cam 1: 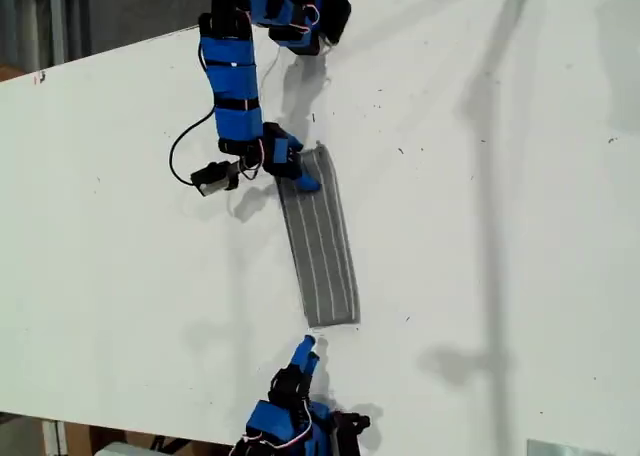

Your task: Grasp corners of a square towel and fold twice.

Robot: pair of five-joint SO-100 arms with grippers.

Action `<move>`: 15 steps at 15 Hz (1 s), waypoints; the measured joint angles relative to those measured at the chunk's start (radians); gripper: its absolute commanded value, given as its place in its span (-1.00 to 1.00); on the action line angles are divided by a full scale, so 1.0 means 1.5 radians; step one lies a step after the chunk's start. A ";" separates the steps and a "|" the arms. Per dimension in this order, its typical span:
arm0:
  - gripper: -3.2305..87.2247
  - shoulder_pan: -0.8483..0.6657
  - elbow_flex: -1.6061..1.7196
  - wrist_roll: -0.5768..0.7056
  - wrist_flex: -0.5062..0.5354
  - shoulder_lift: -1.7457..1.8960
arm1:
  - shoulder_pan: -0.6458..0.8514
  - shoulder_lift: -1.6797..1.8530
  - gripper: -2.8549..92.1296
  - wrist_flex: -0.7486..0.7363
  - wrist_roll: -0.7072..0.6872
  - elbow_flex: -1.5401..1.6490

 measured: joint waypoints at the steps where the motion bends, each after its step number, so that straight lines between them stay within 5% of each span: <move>1: -0.52 0.007 0.047 -0.020 0.042 0.110 | -0.007 -0.013 -0.03 -0.017 0.000 0.004; 4: -0.53 0.021 0.098 -0.051 0.088 0.239 | -0.029 -0.035 -0.88 -0.040 0.021 0.027; 10: -0.51 -0.004 0.162 -0.036 0.063 0.253 | -0.036 0.209 -0.94 -0.015 0.174 0.294; 15: -0.50 -0.089 0.217 -0.002 0.043 0.253 | -0.141 0.679 -0.94 0.186 0.349 0.410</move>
